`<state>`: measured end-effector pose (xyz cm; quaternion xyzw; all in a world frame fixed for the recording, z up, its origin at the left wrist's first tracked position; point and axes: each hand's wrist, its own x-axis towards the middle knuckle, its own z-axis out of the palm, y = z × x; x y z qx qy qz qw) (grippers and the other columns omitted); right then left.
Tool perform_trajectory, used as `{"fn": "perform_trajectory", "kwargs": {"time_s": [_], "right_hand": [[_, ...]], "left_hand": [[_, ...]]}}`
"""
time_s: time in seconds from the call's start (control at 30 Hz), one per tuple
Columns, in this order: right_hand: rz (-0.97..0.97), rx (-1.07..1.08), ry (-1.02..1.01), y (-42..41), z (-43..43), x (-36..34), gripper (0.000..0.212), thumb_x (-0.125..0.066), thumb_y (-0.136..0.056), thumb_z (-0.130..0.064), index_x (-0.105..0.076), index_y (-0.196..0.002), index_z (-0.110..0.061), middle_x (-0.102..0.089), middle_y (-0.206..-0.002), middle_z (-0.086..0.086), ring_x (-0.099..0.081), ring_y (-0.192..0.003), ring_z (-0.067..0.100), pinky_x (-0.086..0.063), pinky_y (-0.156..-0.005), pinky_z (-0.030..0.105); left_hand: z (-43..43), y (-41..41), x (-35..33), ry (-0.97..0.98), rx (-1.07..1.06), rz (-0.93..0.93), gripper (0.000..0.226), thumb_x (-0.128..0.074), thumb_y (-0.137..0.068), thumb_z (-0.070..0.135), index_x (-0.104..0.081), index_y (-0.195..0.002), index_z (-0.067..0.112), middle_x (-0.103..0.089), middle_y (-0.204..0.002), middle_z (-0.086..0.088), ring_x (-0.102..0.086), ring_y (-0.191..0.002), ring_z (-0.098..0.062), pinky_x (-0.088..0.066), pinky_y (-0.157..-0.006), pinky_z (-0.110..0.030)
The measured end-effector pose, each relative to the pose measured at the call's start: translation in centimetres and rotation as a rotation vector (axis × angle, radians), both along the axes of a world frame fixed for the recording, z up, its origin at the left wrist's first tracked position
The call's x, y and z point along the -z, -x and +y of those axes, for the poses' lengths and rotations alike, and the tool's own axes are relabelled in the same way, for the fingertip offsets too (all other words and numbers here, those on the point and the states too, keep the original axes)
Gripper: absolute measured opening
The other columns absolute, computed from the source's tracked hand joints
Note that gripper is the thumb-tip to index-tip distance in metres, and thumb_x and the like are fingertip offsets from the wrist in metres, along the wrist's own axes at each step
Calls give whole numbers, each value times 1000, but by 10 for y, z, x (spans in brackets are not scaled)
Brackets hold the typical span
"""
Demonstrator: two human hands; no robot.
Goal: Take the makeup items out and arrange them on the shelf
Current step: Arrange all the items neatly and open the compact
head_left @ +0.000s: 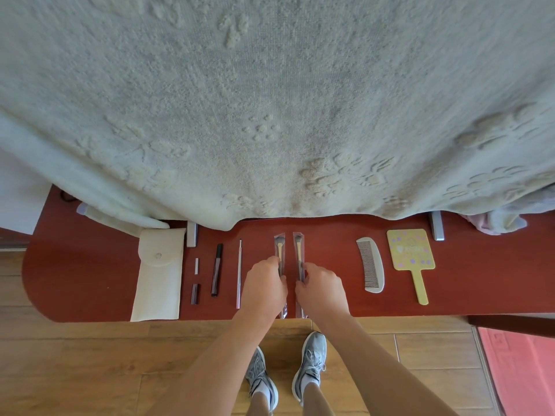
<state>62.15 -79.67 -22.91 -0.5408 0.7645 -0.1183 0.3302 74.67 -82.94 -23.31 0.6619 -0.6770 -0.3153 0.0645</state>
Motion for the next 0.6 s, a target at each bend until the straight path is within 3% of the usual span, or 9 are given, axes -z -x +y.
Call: {"fn": "perform_trajectory", "kwargs": {"time_s": [0.2, 0.33, 0.6], "right_hand": [[-3, -6, 1, 2, 0, -1, 17, -56, -95, -26, -68, -108, -24, -66, -85, -10, -60, -66, 5, -52, -60, 15], [-4, -9, -6, 2, 0, 0, 19, -56, -95, -27, -68, -108, -24, -67, -87, -10, -62, -69, 7, -57, -65, 21], [-22, -4, -9, 2, 0, -3, 21, -57, -95, -26, -67, -113, -25, -68, -91, -10, -62, -70, 6, -55, -66, 19]], "left_hand": [[1, 0, 0, 9, 12, 28, 35, -66, -94, 22, -62, -128, 16, -71, -107, 1, -70, -92, -15, -57, -83, -24], [1, 2, -1, 19, 10, 44, 32, -65, -94, 19, -64, -126, 13, -71, -99, 1, -69, -88, -15, -54, -78, -21], [3, 2, -3, 23, 5, 56, 37, -64, -95, 20, -61, -131, 14, -71, -105, -1, -70, -92, -16, -56, -83, -25]]}}
